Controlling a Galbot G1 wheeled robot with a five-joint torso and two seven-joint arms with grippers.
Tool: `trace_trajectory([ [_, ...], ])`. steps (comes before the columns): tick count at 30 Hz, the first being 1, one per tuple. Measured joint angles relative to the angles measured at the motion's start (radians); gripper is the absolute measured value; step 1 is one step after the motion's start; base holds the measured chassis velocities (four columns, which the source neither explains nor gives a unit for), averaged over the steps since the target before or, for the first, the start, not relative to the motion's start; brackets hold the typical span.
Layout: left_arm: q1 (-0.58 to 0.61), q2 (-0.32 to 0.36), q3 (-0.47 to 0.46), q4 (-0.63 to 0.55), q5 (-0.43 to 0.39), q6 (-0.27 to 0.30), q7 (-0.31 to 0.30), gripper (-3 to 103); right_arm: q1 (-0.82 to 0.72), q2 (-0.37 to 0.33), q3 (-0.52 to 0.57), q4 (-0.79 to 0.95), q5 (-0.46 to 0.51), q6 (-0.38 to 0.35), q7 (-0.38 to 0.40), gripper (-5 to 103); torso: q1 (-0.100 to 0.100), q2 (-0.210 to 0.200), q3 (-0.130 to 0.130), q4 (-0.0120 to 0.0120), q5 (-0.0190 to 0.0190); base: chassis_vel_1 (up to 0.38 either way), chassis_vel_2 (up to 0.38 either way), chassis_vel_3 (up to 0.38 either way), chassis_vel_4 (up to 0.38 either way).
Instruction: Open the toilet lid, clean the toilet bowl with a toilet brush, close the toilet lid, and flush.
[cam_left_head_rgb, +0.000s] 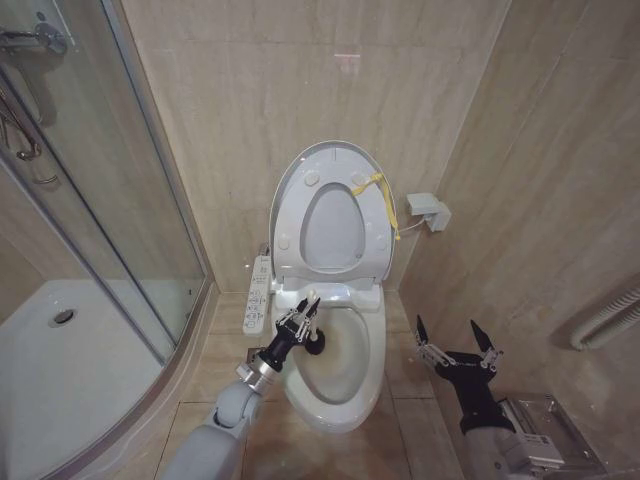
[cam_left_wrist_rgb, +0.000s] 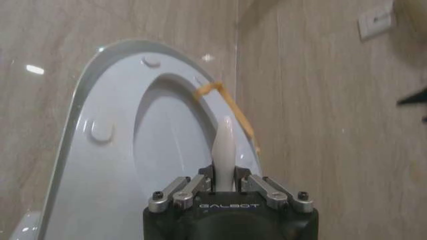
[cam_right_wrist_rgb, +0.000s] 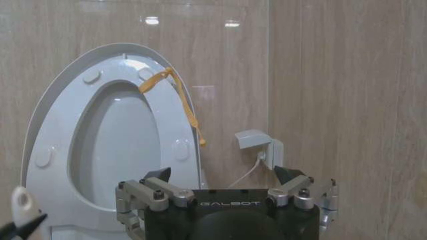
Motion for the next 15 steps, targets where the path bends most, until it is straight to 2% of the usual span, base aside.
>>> trace_trajectory([
  [7, 0.051, 0.042, -0.005, -0.119, -0.068, 0.030, 0.010, 20, 0.000, 0.000, 0.000, 0.000, 0.000, 0.000, 0.000, 100, 0.000, 0.000, 0.000, -0.0001, 0.0000, 0.000, 0.000, 0.000, 0.000],
  [15, 0.094, 0.066, -0.014, -0.179, -0.077, 0.038, 0.013, 20, 0.000, 0.000, 0.000, 0.000, 0.000, 0.000, 0.000, 100, 0.000, 0.000, 0.000, -0.0001, 0.0000, 0.000, 0.000, 0.000, 0.000],
])
